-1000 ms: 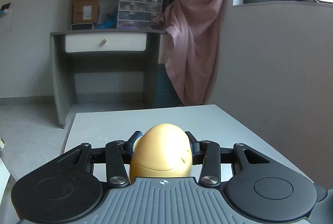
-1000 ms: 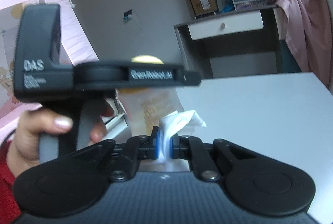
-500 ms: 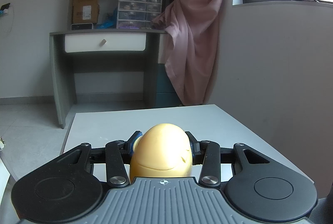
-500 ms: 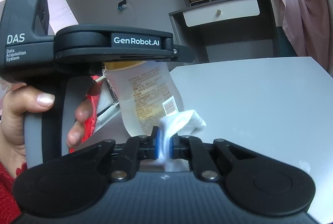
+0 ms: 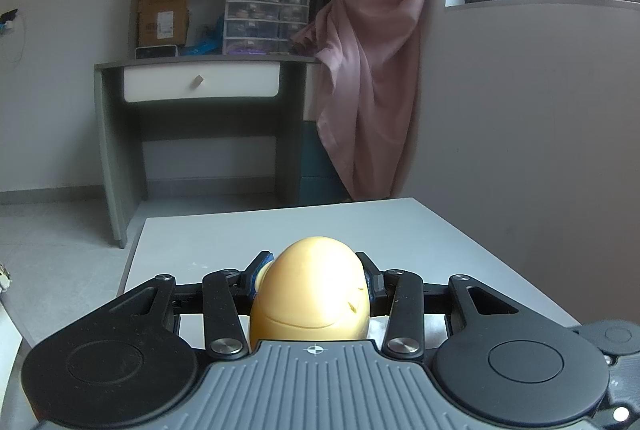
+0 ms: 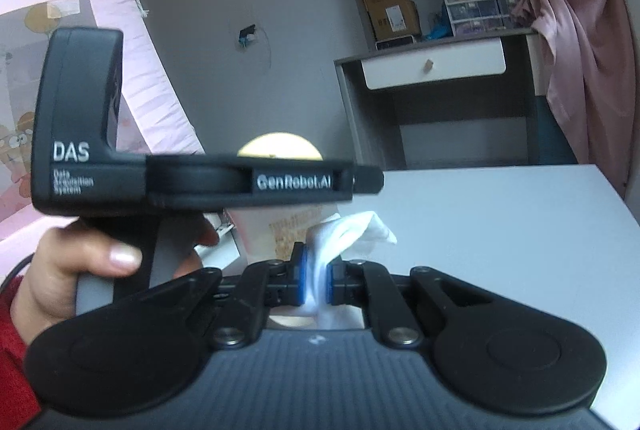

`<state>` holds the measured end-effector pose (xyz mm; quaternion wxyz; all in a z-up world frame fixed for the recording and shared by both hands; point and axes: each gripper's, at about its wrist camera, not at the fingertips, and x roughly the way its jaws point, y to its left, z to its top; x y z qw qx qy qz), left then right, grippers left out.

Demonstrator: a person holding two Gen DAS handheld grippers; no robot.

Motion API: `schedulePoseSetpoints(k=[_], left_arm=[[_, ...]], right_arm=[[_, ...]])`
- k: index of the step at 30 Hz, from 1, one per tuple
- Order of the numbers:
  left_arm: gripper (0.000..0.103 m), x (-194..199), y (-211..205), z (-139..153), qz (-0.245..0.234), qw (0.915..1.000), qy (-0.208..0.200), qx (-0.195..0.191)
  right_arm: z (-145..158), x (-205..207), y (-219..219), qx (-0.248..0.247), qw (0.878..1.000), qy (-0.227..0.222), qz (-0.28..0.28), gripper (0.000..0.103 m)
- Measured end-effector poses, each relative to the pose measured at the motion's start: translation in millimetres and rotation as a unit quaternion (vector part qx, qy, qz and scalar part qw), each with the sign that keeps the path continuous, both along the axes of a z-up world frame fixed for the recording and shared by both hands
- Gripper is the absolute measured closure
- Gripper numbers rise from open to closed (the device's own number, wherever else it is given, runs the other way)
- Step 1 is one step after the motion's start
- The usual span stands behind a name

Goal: Clean container

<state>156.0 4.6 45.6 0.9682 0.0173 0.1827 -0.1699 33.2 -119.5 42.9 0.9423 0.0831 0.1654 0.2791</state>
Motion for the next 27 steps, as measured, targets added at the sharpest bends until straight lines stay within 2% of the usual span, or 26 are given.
schedulePoseSetpoints(k=[5, 27], left_arm=[[0.06, -2, 3, -3, 0.001, 1.0, -0.001, -0.002], [0.059, 0, 1, 1, -0.002, 1.0, -0.001, 0.005]], right_arm=[[0, 3, -1, 0.001, 1.0, 0.0, 0.001, 0.094], [-35, 16, 0, -0.004, 0.998, 0.063, 0.007, 0.094]])
